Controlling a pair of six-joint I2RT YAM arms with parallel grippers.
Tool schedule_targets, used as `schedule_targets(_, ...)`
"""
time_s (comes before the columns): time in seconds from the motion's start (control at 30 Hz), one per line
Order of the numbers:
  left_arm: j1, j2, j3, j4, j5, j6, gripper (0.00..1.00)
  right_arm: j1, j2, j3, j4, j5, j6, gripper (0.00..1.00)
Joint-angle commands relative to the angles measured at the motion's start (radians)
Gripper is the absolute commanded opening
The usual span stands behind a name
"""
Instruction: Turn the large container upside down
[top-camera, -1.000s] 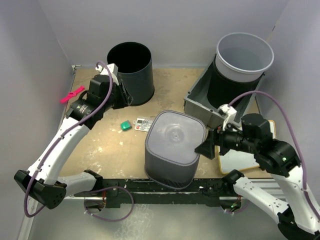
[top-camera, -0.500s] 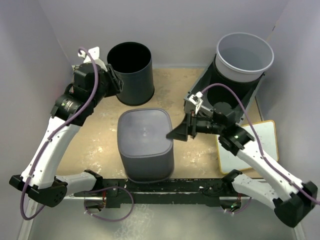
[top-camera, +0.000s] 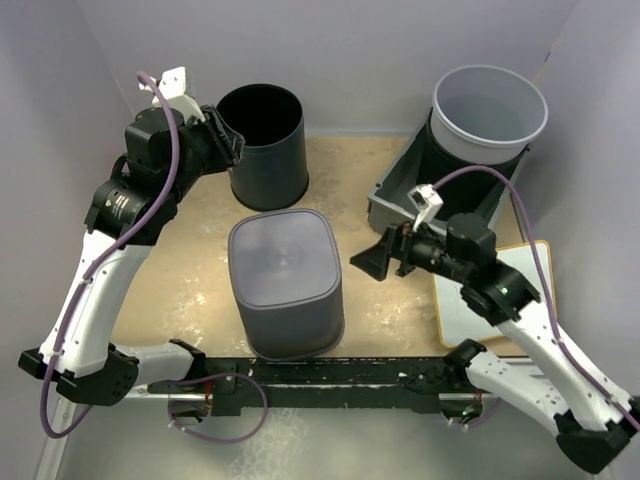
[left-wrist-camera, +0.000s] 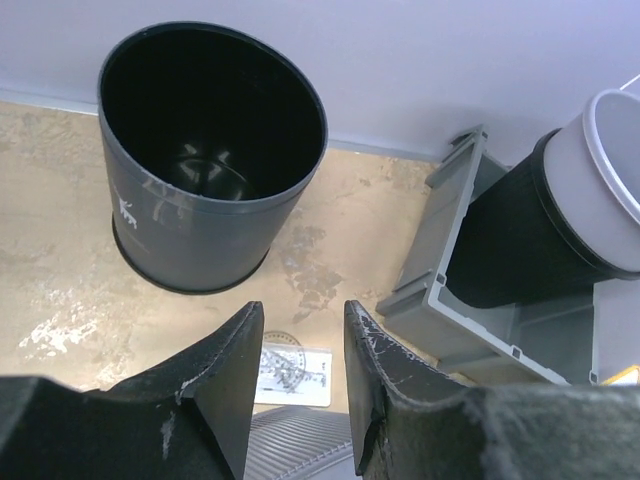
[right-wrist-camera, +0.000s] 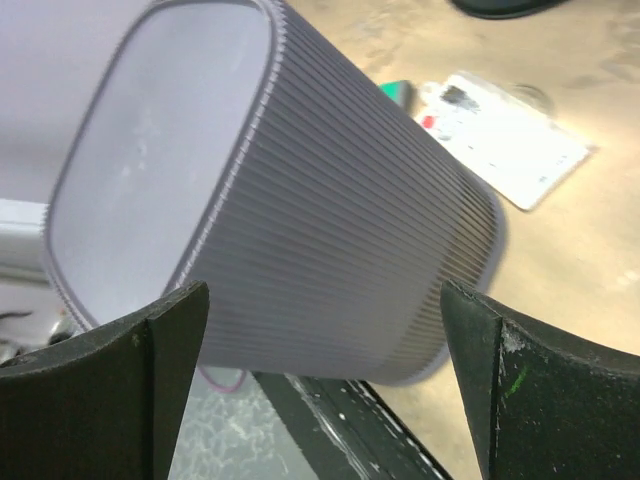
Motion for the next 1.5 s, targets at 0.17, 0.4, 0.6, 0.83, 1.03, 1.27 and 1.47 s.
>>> schedule_targets(0.17, -0.004, 0.024, -0.014, 0.113, 0.111, 0.060, 0.36, -0.004, -0.121, -0.151, -0.206, 0.158, -0.019, 0.99)
schedule_targets(0.4, -0.004, 0.042, 0.007, 0.099, 0.145, 0.051, 0.36, 0.012, -0.002, -0.322, 0.198, -0.073, 0.095, 0.96)
schedule_targets(0.6, -0.004, 0.057, 0.062, 0.093, 0.170, 0.028, 0.36, 0.161, 0.225, -0.323, 0.555, -0.089, 0.184, 0.98)
schedule_targets(0.83, -0.004, 0.061, 0.107, 0.059, 0.169, 0.020, 0.37, 0.171, 0.451, -0.186, 0.748, -0.165, 0.268, 0.99)
schedule_targets(1.03, -0.004, 0.052, 0.100, 0.041, 0.176, 0.039, 0.37, 0.171, 0.262, -0.296, 0.438, -0.046, 0.062, 1.00)
schedule_targets(1.27, -0.004, 0.060, 0.085, 0.064, 0.216, 0.033, 0.37, 0.194, 0.205, -0.370, 0.400, -0.058, 0.020, 0.98)
schedule_targets(1.47, -0.004, 0.068, 0.083, 0.074, 0.227, 0.021, 0.37, 0.335, 0.494, -0.211, 0.702, -0.060, 0.039, 0.98)
